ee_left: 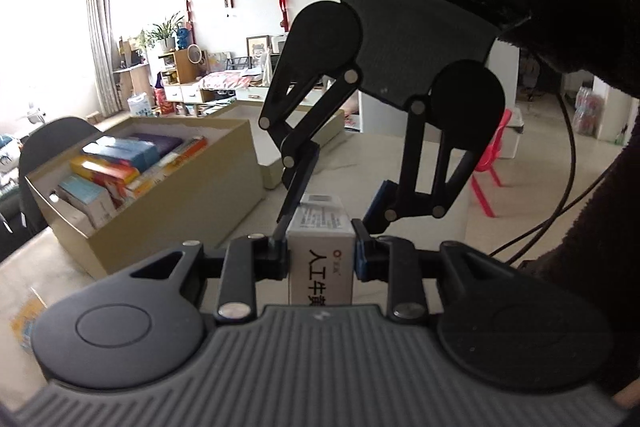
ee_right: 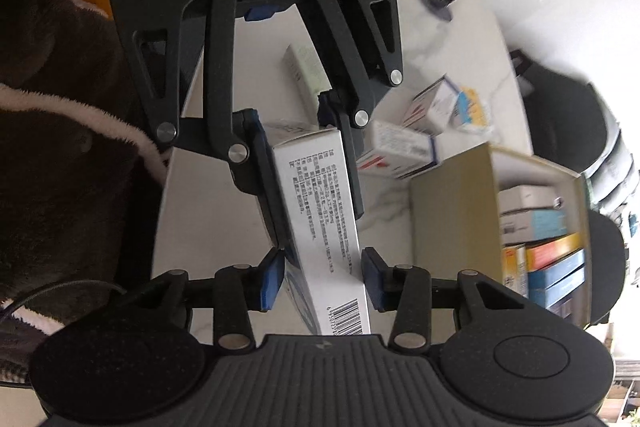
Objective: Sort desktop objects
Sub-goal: 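Close the right tool on the white box while the left tool releases it, then carry the white box with the right tool over the tall box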
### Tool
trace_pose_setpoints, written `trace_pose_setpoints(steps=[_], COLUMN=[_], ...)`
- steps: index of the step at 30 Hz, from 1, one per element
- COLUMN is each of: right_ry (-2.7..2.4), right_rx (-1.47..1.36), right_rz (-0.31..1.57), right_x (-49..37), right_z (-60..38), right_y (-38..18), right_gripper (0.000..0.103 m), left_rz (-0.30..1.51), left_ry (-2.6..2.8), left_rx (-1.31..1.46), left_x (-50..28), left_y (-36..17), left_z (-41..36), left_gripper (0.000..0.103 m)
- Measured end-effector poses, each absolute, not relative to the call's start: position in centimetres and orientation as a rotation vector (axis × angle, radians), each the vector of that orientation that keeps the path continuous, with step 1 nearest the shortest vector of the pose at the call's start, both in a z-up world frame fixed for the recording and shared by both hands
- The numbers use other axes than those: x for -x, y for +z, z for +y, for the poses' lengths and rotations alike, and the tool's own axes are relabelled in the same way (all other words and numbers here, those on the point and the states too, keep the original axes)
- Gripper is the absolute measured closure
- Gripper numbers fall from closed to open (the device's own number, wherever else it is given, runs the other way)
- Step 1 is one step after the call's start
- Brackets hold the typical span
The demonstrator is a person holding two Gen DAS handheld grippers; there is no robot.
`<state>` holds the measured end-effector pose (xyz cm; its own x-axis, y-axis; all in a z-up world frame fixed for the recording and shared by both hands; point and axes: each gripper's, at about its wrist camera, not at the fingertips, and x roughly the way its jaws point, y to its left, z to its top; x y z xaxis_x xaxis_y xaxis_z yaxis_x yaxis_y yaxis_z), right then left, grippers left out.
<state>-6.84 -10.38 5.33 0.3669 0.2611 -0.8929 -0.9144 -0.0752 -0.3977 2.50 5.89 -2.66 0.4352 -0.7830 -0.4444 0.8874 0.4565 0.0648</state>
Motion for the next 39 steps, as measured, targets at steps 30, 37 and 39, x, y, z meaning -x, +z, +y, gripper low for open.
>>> trace_pose_setpoints(steps=[30,37,39], right_ry=[1.083,1.002,0.977], right_rx=[1.236,1.203,1.196], right_rz=[0.852,0.771,0.739], right_x=[4.2,3.0,2.5], right_z=[-9.6,-10.9,-11.3], right_y=[5.4,9.1,10.9], right_gripper=[0.071,0.071,0.071], left_rz=[0.378,0.371,0.375], left_ry=[-0.846,-0.802,-0.794], left_rx=[0.308,0.363,0.363], left_x=[-2.8,-2.4,-2.3], left_y=[-6.1,-6.4,-6.4], left_z=[14.1,15.2,15.2], left_gripper=[0.027,0.024,0.024])
